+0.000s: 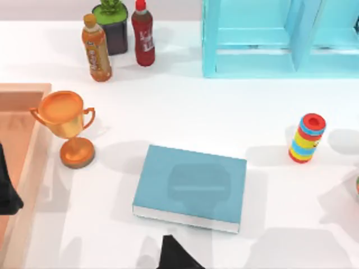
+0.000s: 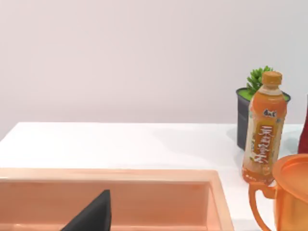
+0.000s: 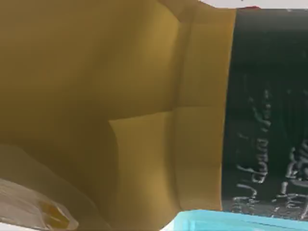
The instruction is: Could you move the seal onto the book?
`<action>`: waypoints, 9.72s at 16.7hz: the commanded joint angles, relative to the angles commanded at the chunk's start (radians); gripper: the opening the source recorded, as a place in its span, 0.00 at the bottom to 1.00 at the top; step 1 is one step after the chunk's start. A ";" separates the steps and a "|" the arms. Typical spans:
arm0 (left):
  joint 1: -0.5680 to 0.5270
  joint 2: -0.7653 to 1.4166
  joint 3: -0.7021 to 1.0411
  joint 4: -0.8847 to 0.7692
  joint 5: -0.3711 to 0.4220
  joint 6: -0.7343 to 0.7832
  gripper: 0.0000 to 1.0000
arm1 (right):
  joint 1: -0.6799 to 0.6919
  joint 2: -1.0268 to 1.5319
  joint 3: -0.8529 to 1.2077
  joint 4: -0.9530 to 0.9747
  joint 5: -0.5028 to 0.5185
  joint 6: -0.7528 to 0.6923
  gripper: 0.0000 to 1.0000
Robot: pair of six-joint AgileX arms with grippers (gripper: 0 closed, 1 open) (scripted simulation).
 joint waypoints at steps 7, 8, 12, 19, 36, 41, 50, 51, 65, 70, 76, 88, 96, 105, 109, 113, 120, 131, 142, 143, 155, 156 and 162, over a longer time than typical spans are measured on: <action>0.000 0.000 0.000 0.000 0.000 0.000 1.00 | 0.003 -0.027 -0.024 0.009 -0.024 0.002 1.00; 0.000 0.000 0.000 0.000 0.000 0.000 1.00 | 0.004 -0.050 -0.048 0.018 -0.045 0.004 1.00; 0.000 0.000 0.000 0.000 0.000 0.000 1.00 | -0.033 -0.221 -0.225 0.079 -0.189 0.020 1.00; 0.000 0.000 0.000 0.000 0.000 0.000 1.00 | -0.288 -0.697 -0.614 0.243 -0.559 0.071 1.00; 0.000 0.000 0.000 0.000 0.000 0.000 1.00 | -1.567 -1.871 -1.020 0.492 -1.275 0.138 1.00; 0.000 0.000 0.000 0.000 0.000 0.000 1.00 | -1.652 -1.931 -1.022 0.496 -1.304 0.132 1.00; 0.038 0.150 0.144 -0.106 0.001 0.007 1.00 | -1.652 -1.931 -1.022 0.496 -1.304 0.132 1.00; 0.052 0.211 0.201 -0.148 -0.001 0.013 1.00 | -1.652 -1.931 -1.022 0.496 -1.304 0.132 1.00; 0.243 1.448 1.214 -0.956 -0.019 0.192 1.00 | -1.652 -1.931 -1.022 0.496 -1.304 0.132 1.00; 0.264 1.767 1.455 -1.163 -0.003 0.260 1.00 | -1.652 -1.931 -1.022 0.496 -1.304 0.132 1.00; 0.267 1.864 1.534 -1.237 0.003 0.288 1.00 | -1.652 -1.931 -1.022 0.496 -1.304 0.132 1.00; 0.268 1.947 1.318 -0.929 0.003 0.290 1.00 | -1.652 -1.931 -1.022 0.496 -1.304 0.132 1.00; 0.269 1.970 1.266 -0.863 0.004 0.292 0.92 | -1.652 -1.931 -1.022 0.496 -1.304 0.132 1.00; 0.269 1.970 1.266 -0.863 0.004 0.292 0.25 | -1.652 -1.931 -1.022 0.496 -1.304 0.132 1.00; 0.269 1.970 1.266 -0.863 0.004 0.292 0.00 | -1.652 -1.931 -1.022 0.496 -1.304 0.132 1.00; 0.269 1.970 1.266 -0.863 0.004 0.292 0.00 | -1.652 -1.931 -1.022 0.496 -1.304 0.132 1.00; 0.250 1.958 1.299 -0.867 -0.014 0.266 0.00 | -1.652 -1.931 -1.022 0.496 -1.304 0.132 1.00; -0.044 1.865 1.673 -1.126 -0.063 -0.031 0.00 | -1.652 -1.931 -1.022 0.496 -1.304 0.132 1.00; -0.166 1.823 1.677 -1.420 0.000 -0.145 0.00 | -1.652 -1.931 -1.022 0.496 -1.304 0.132 1.00; -0.168 1.823 1.679 -1.419 0.002 -0.148 0.00 | -1.652 -1.931 -1.022 0.496 -1.304 0.132 1.00; -0.725 2.077 1.767 -1.241 0.047 -0.713 0.00 | -1.652 -1.931 -1.022 0.496 -1.304 0.132 1.00; -0.756 2.102 1.765 -1.224 0.029 -0.739 0.00 | -1.652 -1.931 -1.022 0.496 -1.304 0.132 1.00; -0.786 2.125 1.760 -1.203 0.003 -0.762 0.00 | -1.652 -1.931 -1.022 0.496 -1.304 0.132 1.00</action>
